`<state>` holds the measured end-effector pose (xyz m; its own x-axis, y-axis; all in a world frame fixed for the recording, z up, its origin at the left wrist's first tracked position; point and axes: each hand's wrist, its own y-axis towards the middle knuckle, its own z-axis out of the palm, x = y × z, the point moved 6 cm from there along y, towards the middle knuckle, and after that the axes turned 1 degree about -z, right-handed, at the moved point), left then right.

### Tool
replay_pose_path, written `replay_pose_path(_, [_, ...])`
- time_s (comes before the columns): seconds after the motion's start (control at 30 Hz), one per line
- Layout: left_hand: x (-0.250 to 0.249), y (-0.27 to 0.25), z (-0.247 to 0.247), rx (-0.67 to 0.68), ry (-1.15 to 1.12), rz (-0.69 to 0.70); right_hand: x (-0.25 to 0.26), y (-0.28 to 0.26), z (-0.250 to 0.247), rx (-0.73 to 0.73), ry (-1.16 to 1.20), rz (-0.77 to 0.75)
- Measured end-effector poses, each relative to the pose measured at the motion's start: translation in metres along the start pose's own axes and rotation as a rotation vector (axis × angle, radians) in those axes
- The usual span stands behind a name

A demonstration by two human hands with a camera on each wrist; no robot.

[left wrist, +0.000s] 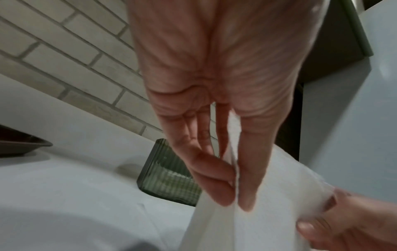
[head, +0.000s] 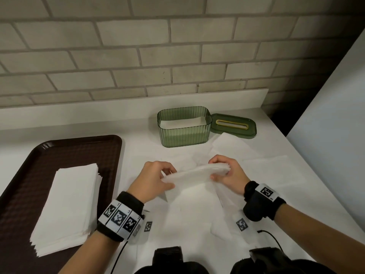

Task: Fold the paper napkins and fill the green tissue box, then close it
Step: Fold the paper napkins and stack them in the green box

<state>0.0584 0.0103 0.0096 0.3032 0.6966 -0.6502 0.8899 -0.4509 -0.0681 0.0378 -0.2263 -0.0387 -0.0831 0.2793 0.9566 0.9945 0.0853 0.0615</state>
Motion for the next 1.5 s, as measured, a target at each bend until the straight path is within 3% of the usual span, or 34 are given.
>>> replay_pose_path(0.13, [-0.002,0.002,-0.008,-0.088,0.101,-0.008,0.004,0.009,-0.009,-0.088,-0.014,0.037])
replay_pose_path(0.3, [-0.013,-0.011,-0.029,-0.31,-0.048,0.025,0.037,0.006,-0.018,-0.115,0.052,-0.011])
replay_pose_path(0.4, [-0.005,-0.011,-0.013,-0.179,-0.084,-0.025,0.037,0.001,-0.01,-0.056,0.058,-0.016])
replay_pose_path(0.5, [-0.001,-0.006,0.008,-0.05,0.043,-0.041,0.017,-0.008,0.009,0.005,-0.03,0.047])
replay_pose_path(0.67, [-0.002,-0.005,0.005,-0.13,-0.058,-0.034,0.026,-0.01,0.009,-0.026,0.06,0.001])
replay_pose_path(0.87, [0.007,-0.013,0.013,-0.024,0.02,-0.121,0.011,-0.025,0.002,-0.031,-0.038,0.087])
replay_pose_path(0.93, [0.003,-0.005,-0.004,-0.083,-0.009,-0.112,0.027,-0.012,-0.008,-0.047,-0.08,0.062])
replay_pose_path(1.07, [-0.02,0.028,-0.066,-0.375,0.038,0.009,0.085,0.042,-0.04,-0.199,-0.115,-0.118])
replay_pose_path(1.2, [-0.017,0.082,-0.098,-0.543,-0.314,-0.01,0.114,0.104,-0.065,-0.428,0.009,-0.164])
replay_pose_path(1.27, [-0.009,0.106,-0.101,-0.609,-0.358,-0.036,0.109,0.13,-0.073,-0.523,-0.008,-0.125])
replay_pose_path(1.37, [0.0,0.13,-0.092,-0.617,-0.176,-0.085,0.089,0.156,-0.072,-0.524,-0.236,-0.06])
replay_pose_path(1.5, [0.008,0.157,-0.069,-0.454,0.268,-0.053,0.066,0.174,-0.057,-0.34,-0.549,-0.043])
